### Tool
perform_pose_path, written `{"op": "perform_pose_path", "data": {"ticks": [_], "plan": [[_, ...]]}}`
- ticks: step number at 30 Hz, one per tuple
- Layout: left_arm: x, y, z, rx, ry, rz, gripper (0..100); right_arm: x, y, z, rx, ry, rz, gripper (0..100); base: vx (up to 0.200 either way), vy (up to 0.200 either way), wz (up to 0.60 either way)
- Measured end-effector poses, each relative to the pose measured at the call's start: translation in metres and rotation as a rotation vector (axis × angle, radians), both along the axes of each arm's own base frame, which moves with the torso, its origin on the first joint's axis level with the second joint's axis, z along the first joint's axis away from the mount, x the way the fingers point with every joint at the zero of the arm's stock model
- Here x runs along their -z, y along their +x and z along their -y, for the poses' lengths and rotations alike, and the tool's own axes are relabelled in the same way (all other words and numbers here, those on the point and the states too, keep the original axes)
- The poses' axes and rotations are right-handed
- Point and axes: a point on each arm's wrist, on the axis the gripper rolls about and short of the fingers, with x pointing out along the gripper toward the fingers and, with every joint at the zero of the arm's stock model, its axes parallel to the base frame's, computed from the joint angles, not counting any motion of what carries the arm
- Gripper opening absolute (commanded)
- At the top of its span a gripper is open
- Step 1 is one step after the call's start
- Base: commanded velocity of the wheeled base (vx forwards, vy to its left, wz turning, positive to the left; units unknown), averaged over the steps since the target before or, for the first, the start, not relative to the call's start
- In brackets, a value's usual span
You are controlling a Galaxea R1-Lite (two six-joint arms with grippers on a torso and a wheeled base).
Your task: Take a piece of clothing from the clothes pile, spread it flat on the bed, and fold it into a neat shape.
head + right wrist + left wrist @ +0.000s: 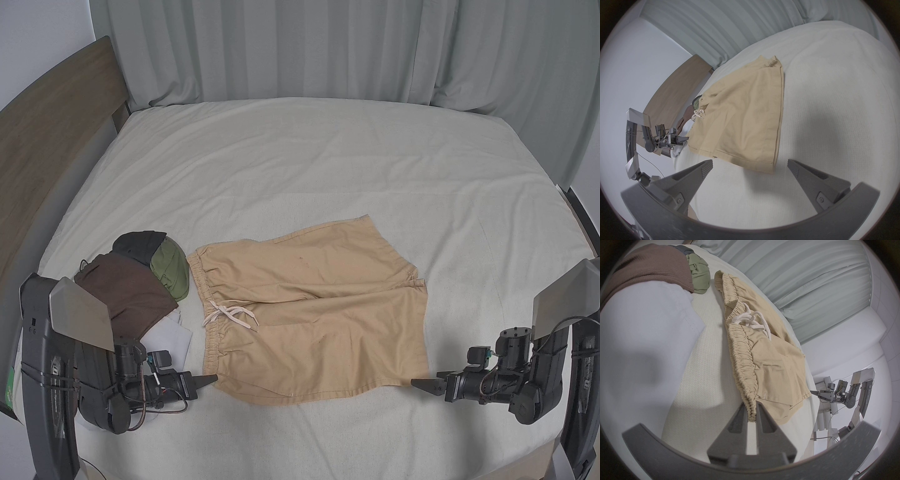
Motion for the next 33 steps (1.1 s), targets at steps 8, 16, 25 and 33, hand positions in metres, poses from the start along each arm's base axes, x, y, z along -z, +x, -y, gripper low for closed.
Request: {"op": "perform_pose_path", "data": {"ticks": [8,16,25,33], "plan": [[0.000,0.000,0.000,-0.001,0.001,0.000,0,0.008,0.008,-0.001,0.028,0.085,-0.060,100,0.000,0.000,0.00],[0.000,0.000,0.000,0.000,0.000,0.001,0,0.013,0.013,-0.004,0.030,0.100,-0.070,100,0.000,0.000,0.00],[0.000,0.000,0.000,0.000,0.001,0.000,0,0.014,0.014,-0.005,0.026,0.104,-0.073,100,0.000,0.000,0.00],[0.000,0.000,0.000,0.000,0.001,0.000,0,0.014,0.015,-0.007,0.022,0.124,-0.084,100,0.000,0.000,0.00]]}}
